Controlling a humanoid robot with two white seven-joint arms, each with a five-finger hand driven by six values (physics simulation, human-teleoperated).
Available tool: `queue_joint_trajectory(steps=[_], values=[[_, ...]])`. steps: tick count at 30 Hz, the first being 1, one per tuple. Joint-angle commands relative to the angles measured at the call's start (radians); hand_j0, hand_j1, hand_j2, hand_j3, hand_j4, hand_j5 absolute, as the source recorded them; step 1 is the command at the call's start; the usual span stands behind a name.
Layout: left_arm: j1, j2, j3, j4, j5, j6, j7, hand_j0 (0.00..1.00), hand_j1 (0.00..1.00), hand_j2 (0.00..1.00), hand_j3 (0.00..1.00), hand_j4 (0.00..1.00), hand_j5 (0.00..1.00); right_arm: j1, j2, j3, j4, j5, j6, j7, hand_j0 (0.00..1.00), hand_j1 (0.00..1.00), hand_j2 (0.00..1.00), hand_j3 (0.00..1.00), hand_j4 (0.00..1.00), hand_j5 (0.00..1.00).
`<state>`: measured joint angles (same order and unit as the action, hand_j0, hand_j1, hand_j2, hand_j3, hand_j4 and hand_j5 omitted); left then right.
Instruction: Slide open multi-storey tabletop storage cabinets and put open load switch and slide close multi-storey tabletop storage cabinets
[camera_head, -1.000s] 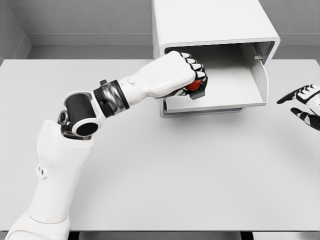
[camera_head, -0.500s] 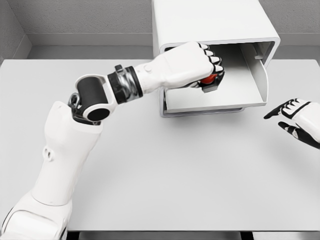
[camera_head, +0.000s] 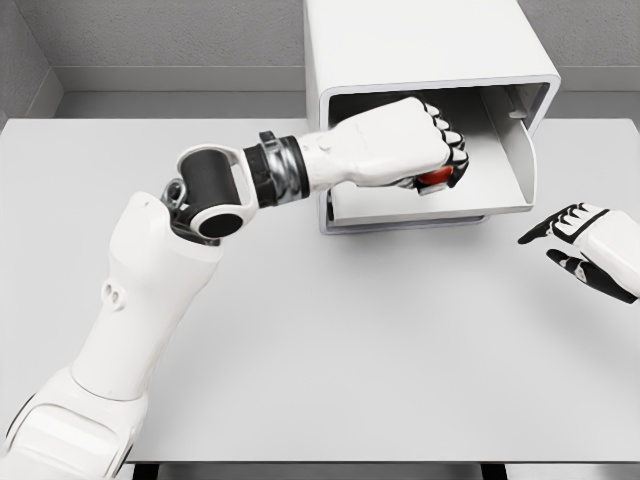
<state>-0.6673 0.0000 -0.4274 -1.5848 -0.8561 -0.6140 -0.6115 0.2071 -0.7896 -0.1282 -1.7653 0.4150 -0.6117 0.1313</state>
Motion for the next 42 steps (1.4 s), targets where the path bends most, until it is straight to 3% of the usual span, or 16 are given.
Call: queue_joint_trajectory(steps=[1, 14, 18, 21, 27, 31, 42], values=[[0.000, 0.000, -0.002, 0.009, 0.005, 0.003, 0.001, 0.39, 0.39, 0.39, 0.39, 0.39, 0.39, 0.000, -0.002, -0.001, 0.000, -0.007, 0.001, -0.001, 0.59, 0.59, 0.59, 0.59, 0.59, 0.59], [0.000, 0.000, -0.004, 0.052, 0.003, 0.003, 0.001, 0.41, 0.41, 0.41, 0.41, 0.41, 0.41, 0.003, 0.000, -0.001, 0.000, -0.007, 0.001, -0.001, 0.59, 0.59, 0.59, 0.59, 0.59, 0.59], [0.000, 0.000, -0.004, 0.054, 0.005, 0.003, 0.001, 0.46, 0.46, 0.46, 0.46, 0.46, 0.46, 0.003, 0.000, -0.001, 0.000, -0.007, 0.001, -0.002, 0.60, 0.60, 0.60, 0.60, 0.60, 0.60], [0.000, 0.000, -0.004, 0.054, 0.003, 0.003, 0.001, 0.56, 0.56, 0.56, 0.56, 0.56, 0.56, 0.008, 0.004, -0.001, 0.000, -0.008, 0.001, -0.002, 0.60, 0.60, 0.60, 0.60, 0.60, 0.60], [0.000, 0.000, -0.004, 0.054, 0.003, 0.003, 0.001, 0.60, 0.60, 0.60, 0.60, 0.60, 0.60, 0.008, 0.003, -0.001, -0.002, -0.008, 0.001, -0.002, 0.60, 0.60, 0.60, 0.60, 0.60, 0.60], [-0.002, 0.000, -0.002, 0.054, 0.005, 0.003, 0.001, 0.69, 0.69, 0.69, 0.69, 0.69, 0.69, 0.008, 0.003, 0.001, -0.002, -0.008, 0.001, -0.002, 0.60, 0.60, 0.60, 0.60, 0.60, 0.60], [-0.002, 0.000, -0.001, 0.052, 0.003, 0.003, 0.001, 0.72, 0.72, 0.72, 0.72, 0.72, 0.72, 0.008, 0.004, 0.001, -0.002, -0.008, 0.001, -0.002, 0.61, 0.61, 0.61, 0.61, 0.61, 0.61]])
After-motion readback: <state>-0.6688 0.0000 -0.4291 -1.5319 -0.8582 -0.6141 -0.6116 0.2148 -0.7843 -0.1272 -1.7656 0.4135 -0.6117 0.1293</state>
